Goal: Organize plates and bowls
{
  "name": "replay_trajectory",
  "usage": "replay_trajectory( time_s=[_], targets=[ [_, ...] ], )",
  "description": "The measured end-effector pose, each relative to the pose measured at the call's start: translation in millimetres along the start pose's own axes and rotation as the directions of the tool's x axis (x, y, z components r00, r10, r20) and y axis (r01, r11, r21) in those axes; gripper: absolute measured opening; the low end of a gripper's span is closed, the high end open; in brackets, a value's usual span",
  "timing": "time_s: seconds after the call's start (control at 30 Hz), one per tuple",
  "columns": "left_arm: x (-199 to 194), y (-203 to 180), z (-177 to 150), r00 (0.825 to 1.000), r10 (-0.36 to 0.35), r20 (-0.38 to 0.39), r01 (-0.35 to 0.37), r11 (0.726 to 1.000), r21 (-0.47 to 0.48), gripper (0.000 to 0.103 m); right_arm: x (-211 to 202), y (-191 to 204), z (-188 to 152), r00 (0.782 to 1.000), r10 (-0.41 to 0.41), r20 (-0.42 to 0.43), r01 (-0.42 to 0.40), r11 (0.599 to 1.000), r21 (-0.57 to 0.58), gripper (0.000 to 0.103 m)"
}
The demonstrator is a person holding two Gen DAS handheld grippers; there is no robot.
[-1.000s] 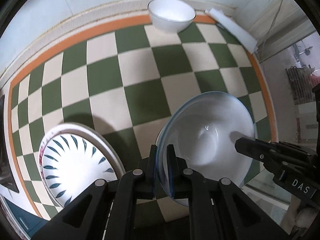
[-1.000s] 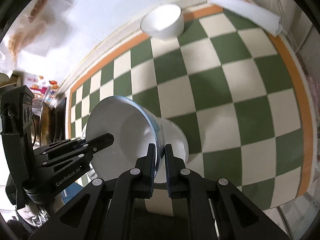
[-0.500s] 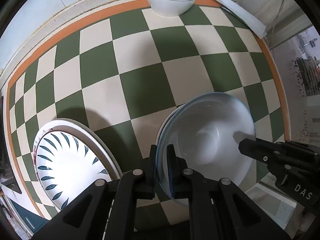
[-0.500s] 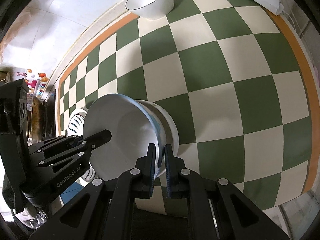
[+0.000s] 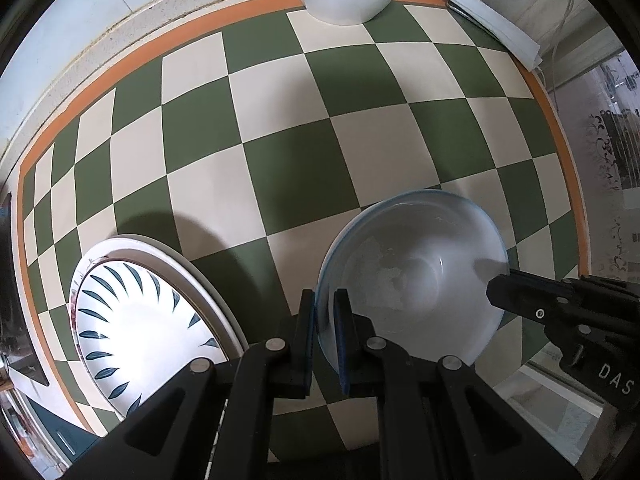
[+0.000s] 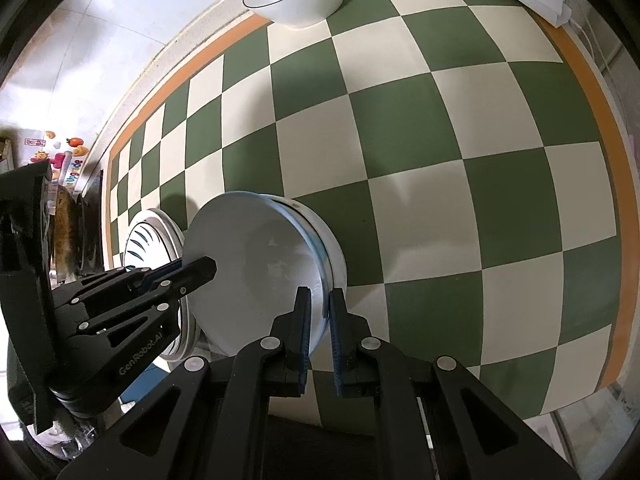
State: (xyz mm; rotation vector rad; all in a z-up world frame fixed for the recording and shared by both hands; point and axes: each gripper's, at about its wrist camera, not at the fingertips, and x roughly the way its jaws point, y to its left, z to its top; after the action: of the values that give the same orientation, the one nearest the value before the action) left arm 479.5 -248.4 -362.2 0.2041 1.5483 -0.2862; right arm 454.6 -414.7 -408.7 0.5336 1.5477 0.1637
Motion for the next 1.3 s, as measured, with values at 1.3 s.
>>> replay_trajectory(
  time_s=[1.3],
  targets=[
    [34.3, 47.1, 268.9, 0.996, -0.088, 0.035, 0.093, 0.977, -0.191, 0.027, 2.5, -16.4, 293.7, 0.995, 0.0, 0.101, -0.007, 0.998, 0.063, 0.052]
  ],
)
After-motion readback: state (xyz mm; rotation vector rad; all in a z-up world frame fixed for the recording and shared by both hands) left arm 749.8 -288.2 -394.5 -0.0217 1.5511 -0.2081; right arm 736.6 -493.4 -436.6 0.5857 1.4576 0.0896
